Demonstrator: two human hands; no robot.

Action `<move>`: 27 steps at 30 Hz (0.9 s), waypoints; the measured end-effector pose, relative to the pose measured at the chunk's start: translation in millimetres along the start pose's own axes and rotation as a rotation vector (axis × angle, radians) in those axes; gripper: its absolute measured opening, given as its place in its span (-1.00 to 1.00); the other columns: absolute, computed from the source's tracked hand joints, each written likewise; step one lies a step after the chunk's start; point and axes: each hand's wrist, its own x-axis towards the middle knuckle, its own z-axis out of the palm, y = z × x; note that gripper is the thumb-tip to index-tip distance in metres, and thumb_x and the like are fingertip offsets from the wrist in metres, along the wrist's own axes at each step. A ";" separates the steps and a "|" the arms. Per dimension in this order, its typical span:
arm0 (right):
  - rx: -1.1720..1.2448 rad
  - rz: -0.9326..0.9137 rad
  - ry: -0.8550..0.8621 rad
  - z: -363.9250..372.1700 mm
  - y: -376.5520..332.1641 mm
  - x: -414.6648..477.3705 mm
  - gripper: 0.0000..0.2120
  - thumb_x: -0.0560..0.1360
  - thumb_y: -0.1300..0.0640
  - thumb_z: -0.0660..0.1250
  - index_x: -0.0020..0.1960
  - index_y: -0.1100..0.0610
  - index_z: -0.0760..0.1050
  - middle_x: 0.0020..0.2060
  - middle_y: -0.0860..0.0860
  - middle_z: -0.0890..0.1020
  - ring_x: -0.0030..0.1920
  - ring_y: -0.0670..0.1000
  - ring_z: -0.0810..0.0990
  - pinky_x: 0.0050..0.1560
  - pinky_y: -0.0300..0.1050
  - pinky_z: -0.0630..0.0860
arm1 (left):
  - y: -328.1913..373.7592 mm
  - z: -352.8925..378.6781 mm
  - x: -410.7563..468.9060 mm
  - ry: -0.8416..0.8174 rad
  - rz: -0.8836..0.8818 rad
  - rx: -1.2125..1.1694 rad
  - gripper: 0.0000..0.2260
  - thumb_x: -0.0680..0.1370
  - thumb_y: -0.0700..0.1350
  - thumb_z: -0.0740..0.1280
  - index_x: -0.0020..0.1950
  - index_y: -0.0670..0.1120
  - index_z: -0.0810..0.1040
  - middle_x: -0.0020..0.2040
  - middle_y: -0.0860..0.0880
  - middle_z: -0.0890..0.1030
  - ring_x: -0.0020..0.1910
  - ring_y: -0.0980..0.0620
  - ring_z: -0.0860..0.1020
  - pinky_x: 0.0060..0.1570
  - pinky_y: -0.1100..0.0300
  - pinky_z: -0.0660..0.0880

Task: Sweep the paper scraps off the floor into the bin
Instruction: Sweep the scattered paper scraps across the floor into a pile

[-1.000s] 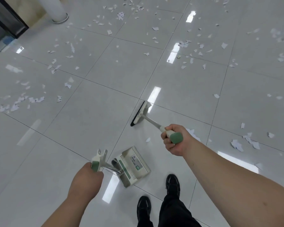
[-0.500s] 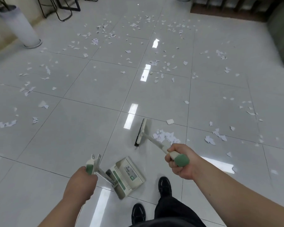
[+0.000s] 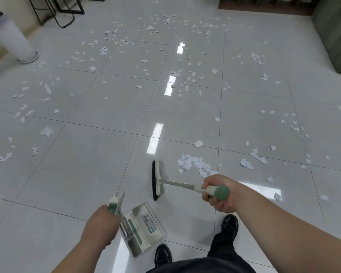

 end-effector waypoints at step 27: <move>0.112 -0.216 0.419 -411.1 -94.0 -84.7 -0.76 0.43 0.31 0.34 0.09 0.18 0.48 -0.36 0.15 0.57 -0.68 -0.03 0.42 -0.45 -0.27 0.27 | 389.3 198.2 -61.3 -0.035 0.241 0.199 -0.77 0.44 -0.24 0.14 0.01 -0.05 0.49 -0.34 -0.13 0.51 -0.47 -0.12 0.46 -0.41 0.15 0.44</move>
